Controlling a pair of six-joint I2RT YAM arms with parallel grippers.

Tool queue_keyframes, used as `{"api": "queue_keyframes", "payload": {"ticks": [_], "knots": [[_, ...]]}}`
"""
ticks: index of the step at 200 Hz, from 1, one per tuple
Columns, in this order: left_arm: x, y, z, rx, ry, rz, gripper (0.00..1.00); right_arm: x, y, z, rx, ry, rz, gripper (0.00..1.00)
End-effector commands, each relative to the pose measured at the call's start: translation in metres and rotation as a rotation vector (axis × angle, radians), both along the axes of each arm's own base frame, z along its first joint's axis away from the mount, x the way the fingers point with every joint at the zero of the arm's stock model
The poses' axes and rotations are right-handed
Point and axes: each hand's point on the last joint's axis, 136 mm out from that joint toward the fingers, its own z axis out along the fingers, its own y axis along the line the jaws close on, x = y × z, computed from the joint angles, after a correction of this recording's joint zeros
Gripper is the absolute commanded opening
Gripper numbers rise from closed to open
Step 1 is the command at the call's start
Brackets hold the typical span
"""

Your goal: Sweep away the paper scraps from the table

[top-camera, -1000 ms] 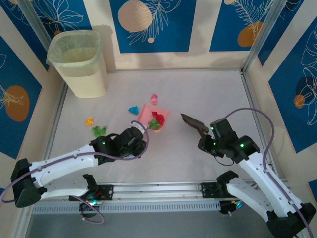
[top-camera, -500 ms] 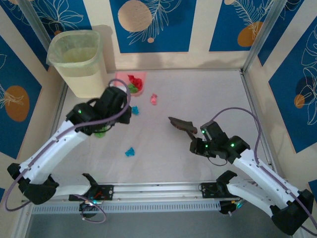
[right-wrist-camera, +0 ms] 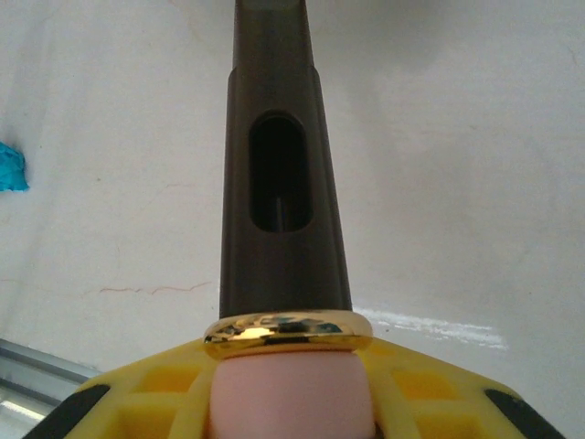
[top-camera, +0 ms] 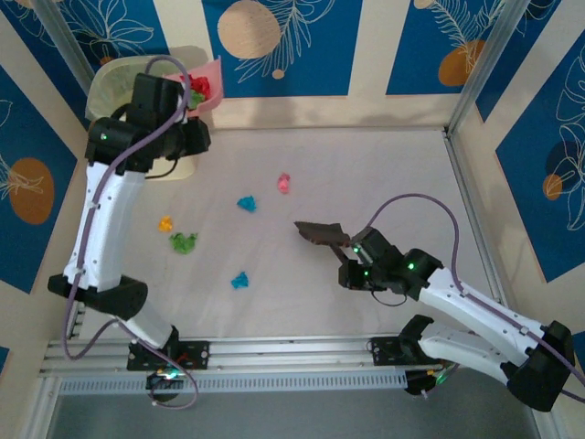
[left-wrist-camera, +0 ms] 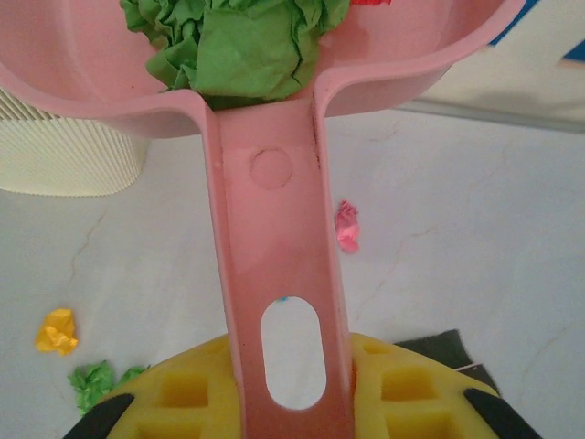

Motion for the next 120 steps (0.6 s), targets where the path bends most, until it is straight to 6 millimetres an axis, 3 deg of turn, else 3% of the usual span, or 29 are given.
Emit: {"api": "queue_keyframes", "payload": {"ticks": [1,120], "knots": [[0.006,0.008,0.014,-0.13,0.01,0.002,0.0,0.004,0.003,-0.002,-0.006,-0.033,0.023,0.0],[0.119,0.076,0.051,-0.775,-0.077,0.086,0.0,-0.001,0.0,-0.003,-0.035,0.011,0.016,0.0]]}}
